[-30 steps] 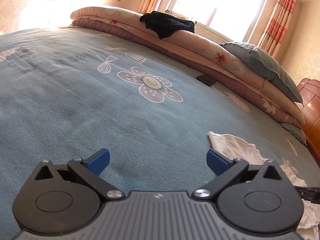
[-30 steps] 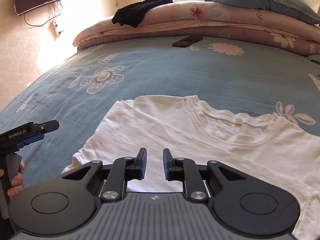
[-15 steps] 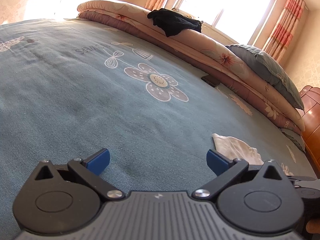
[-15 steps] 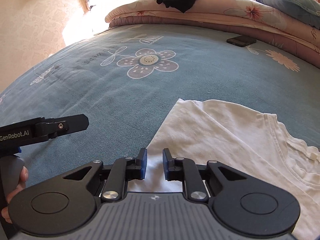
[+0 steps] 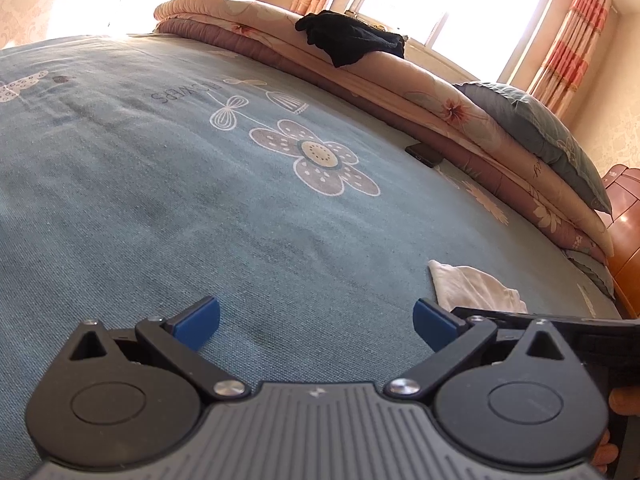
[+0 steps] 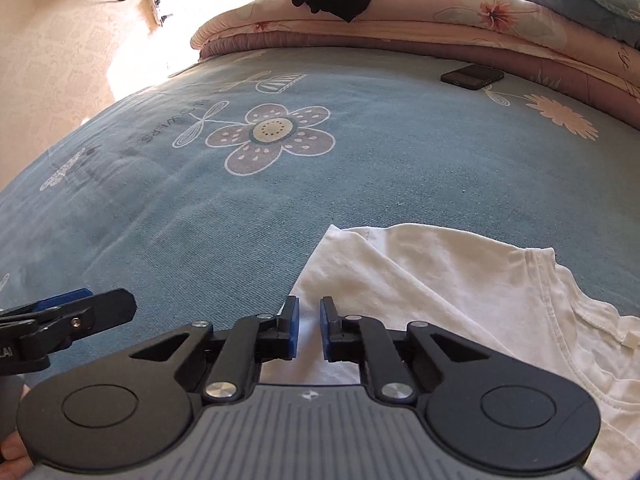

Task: Fold clothes

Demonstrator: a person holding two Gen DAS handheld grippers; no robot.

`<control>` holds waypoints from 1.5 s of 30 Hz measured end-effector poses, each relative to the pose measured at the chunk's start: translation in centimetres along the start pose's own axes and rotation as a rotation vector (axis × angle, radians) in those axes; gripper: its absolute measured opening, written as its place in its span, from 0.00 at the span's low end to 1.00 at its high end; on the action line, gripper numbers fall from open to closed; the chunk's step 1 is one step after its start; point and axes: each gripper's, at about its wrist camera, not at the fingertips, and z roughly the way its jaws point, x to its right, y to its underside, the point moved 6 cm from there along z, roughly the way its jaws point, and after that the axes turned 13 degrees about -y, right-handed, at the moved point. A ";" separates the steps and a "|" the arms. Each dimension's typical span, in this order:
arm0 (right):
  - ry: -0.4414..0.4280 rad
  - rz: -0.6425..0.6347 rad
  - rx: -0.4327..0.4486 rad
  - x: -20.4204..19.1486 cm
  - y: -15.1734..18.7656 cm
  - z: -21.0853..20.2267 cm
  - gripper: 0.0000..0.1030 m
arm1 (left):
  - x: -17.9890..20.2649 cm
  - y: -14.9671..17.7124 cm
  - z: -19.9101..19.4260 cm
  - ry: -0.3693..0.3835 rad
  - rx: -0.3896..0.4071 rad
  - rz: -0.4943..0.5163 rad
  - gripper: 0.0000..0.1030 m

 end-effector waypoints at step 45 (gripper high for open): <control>-0.101 -0.072 0.025 -6.2 3.1 -3.9 0.17 | -0.4 -0.4 -0.3 -0.016 0.014 -0.014 0.99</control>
